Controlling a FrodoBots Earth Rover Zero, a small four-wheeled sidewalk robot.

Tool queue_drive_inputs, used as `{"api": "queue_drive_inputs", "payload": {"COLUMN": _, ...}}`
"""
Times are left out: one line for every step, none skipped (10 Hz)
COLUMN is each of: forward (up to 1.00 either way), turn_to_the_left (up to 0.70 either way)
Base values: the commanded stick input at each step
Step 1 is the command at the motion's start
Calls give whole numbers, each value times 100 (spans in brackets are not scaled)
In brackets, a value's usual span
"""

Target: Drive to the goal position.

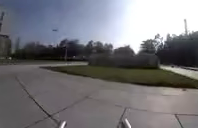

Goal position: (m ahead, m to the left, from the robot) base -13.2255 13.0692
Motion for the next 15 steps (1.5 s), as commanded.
{"api": "queue_drive_inputs", "payload": {"forward": 100, "turn_to_the_left": 40}}
{"api": "queue_drive_inputs", "payload": {"forward": 100, "turn_to_the_left": 40}}
{"api": "queue_drive_inputs", "payload": {"forward": 100, "turn_to_the_left": 40}}
{"api": "queue_drive_inputs", "payload": {"forward": 100, "turn_to_the_left": 40}}
{"api": "queue_drive_inputs", "payload": {"forward": 100, "turn_to_the_left": 40}}
{"api": "queue_drive_inputs", "payload": {"forward": 100, "turn_to_the_left": 40}}
{"api": "queue_drive_inputs", "payload": {"forward": 100, "turn_to_the_left": 40}}
{"api": "queue_drive_inputs", "payload": {"forward": 100, "turn_to_the_left": 40}}
{"api": "queue_drive_inputs", "payload": {"forward": 100, "turn_to_the_left": 40}}
{"api": "queue_drive_inputs", "payload": {"forward": 100, "turn_to_the_left": 40}}
{"api": "queue_drive_inputs", "payload": {"forward": 100, "turn_to_the_left": 40}}
{"api": "queue_drive_inputs", "payload": {"forward": 100, "turn_to_the_left": 40}}
{"api": "queue_drive_inputs", "payload": {"forward": 100, "turn_to_the_left": 40}}
{"api": "queue_drive_inputs", "payload": {"forward": 100, "turn_to_the_left": 40}}
{"api": "queue_drive_inputs", "payload": {"forward": 100, "turn_to_the_left": 40}}
